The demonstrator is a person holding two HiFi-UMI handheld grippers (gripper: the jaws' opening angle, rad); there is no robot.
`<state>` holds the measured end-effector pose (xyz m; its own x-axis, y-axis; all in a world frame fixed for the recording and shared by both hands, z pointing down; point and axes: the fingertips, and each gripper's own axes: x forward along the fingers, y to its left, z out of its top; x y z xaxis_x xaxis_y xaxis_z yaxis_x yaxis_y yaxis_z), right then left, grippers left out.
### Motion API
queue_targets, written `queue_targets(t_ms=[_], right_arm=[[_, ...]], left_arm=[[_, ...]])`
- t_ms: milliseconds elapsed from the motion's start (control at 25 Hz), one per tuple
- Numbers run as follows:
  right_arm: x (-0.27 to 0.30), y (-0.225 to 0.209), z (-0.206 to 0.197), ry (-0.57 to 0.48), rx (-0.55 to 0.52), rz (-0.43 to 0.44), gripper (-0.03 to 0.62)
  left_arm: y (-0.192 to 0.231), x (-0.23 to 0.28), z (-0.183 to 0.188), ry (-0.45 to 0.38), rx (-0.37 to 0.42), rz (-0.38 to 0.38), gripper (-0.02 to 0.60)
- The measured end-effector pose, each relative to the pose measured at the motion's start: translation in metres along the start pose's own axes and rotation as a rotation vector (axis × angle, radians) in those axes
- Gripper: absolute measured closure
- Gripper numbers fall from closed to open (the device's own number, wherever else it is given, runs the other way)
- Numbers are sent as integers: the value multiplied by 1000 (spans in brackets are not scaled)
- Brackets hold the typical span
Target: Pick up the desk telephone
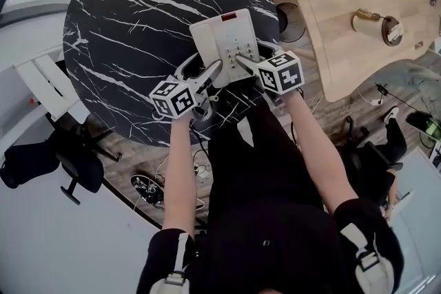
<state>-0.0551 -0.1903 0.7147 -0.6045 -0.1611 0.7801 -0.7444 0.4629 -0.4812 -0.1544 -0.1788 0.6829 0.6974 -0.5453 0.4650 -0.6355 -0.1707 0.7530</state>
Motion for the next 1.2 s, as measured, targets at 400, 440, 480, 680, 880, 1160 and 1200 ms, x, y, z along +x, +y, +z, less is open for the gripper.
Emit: queue_targets(t_ms=[400,440,480,680,880,1160,1200], right_arm=[[-12,3,3,-12,20,2,287],[-15,3,4,-16,19,1,288],[-17,4,5,-18,15,1,289],[-33,13,20,-46,-16,4,289],[-54,25,50,-110,-59,20,292],[-87,49,91,-223,-149,40,293],[-92,54,99,-236,-162,43,295]], left_arm=[[-15,-4,7,-9,29,34,257],[-18,-5,7,-10,31,35,258],[-20,-6,8,-11,34,36,258],[-37,-15,21,-45,57,45,259],[-58,-27,49,-107,97,62,261],[-93,-53,87,-212,181,71,262],[-98,-57,95,-228,190,72,262]])
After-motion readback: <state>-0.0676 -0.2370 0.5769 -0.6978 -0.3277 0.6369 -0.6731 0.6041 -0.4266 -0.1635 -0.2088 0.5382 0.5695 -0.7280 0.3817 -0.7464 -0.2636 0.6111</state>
